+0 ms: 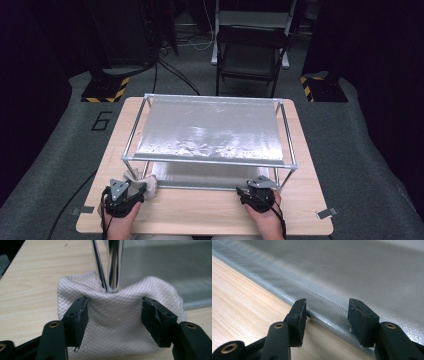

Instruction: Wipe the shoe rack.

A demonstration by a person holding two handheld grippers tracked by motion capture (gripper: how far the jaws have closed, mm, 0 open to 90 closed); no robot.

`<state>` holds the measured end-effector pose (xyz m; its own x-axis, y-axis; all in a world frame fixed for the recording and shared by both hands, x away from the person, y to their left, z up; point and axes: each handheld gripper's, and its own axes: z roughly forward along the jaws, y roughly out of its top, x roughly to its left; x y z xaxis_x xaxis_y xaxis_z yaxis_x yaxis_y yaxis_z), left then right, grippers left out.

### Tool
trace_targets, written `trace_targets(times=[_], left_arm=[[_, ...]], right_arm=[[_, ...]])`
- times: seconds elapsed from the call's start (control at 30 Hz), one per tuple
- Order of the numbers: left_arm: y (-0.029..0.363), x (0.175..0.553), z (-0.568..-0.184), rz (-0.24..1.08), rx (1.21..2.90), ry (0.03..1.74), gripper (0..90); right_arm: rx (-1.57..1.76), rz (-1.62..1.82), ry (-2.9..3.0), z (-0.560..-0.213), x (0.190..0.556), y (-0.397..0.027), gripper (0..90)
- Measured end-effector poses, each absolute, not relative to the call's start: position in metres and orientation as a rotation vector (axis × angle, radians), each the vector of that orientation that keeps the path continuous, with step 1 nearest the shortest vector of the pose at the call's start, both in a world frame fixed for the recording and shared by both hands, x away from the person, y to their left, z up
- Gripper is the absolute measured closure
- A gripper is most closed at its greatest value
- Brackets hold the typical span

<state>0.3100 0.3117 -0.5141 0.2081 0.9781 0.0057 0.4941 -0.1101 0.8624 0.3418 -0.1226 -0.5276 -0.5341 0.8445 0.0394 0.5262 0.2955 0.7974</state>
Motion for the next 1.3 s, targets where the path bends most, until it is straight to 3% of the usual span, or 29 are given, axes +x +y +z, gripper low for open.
trace_targets(times=[0.37,0.53,0.83,1.3], left_arm=[[0.310,0.319,-0.519,0.789,1.773,1.426,30.3],[0.310,0.322,-0.523,0.791,1.769,1.418,38.1],[0.312,0.318,-0.518,0.789,1.786,1.372,63.8],[0.316,0.312,-0.499,0.823,1.727,1.318,66.9]], right_arm=[[1.225,1.112,2.190,-0.527,0.342,-0.123,50.0],[1.220,1.113,2.193,-0.527,0.342,-0.124,50.3],[1.248,1.124,2.193,-0.527,0.341,-0.123,50.8],[1.252,1.132,2.181,-0.528,0.341,-0.124,51.3]])
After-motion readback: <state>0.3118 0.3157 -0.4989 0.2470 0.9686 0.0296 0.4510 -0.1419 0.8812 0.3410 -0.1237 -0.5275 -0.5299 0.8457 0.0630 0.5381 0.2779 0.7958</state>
